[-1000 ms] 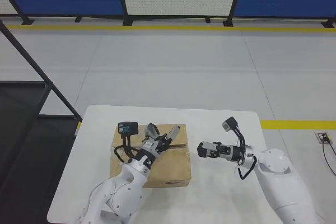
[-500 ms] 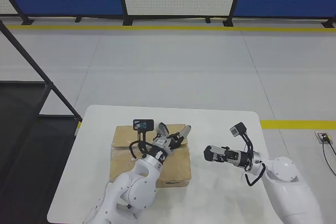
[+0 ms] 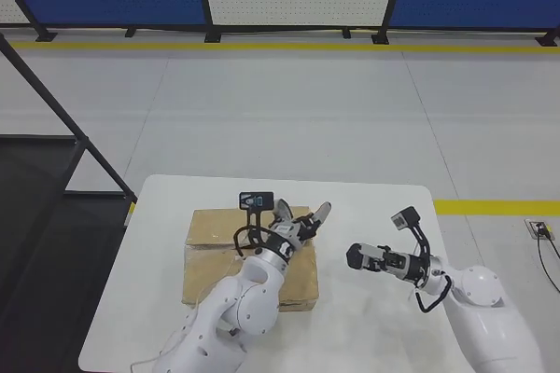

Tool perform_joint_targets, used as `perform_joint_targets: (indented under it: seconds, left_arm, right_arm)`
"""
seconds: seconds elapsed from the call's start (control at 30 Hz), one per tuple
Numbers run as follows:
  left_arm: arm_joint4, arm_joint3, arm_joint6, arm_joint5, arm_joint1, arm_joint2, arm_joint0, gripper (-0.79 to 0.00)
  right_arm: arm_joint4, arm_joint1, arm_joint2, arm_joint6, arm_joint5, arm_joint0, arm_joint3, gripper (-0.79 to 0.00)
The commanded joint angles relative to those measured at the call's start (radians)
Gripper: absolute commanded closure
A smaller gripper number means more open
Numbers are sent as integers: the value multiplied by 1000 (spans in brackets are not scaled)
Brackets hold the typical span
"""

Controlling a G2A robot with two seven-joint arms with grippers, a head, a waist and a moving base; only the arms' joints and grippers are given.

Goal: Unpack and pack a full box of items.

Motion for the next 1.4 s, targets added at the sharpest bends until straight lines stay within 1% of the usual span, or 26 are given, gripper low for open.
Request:
perform_joint_targets:
  seconds: [0.0,0.3,0.67,0.8,0.87,0.93,1.03,1.1,1.17,1.23,1.3,1.37]
  left_arm:
    - [1,17,1,5,-8,9,-14,-785]
    - [-2,111,15,14,-45,50,-61,-785]
    - [29,128,15,4,-74,80,-53,-785]
    - [48,107,23,-9,-78,77,-37,-785]
    - [51,69,37,-21,-78,62,-19,-785]
    - [54,13,46,-32,-73,31,5,-785]
    - [60,-107,42,-58,-55,-56,62,-785]
    - [47,-210,20,-83,-38,-153,118,-785]
    - [5,-314,-24,-113,-19,-280,184,-785]
    - [-82,-396,-93,-136,-3,-420,247,-785]
    - [-189,-444,-184,-170,11,-565,295,-785]
    - [-278,-461,-280,-218,26,-710,342,-785]
  right_arm:
    - [5,3,4,-1,-5,-6,0,-785]
    - [25,13,14,1,-18,-18,7,-785]
    - [44,23,13,7,-33,-18,23,-785]
    - [52,25,8,9,-40,-15,33,-785]
    - [58,26,7,8,-50,-14,36,-785]
    - [60,27,5,9,-57,-10,38,-785]
    - [44,29,3,9,-79,3,37,-785]
    - [4,32,9,-23,-101,15,39,-785]
    - [-29,34,7,-48,-119,31,34,-785]
    - [-83,34,-3,-77,-140,59,37,-785]
    - [-159,32,-18,-136,-119,91,61,-785]
    - [-159,32,-18,-136,-119,91,61,-785]
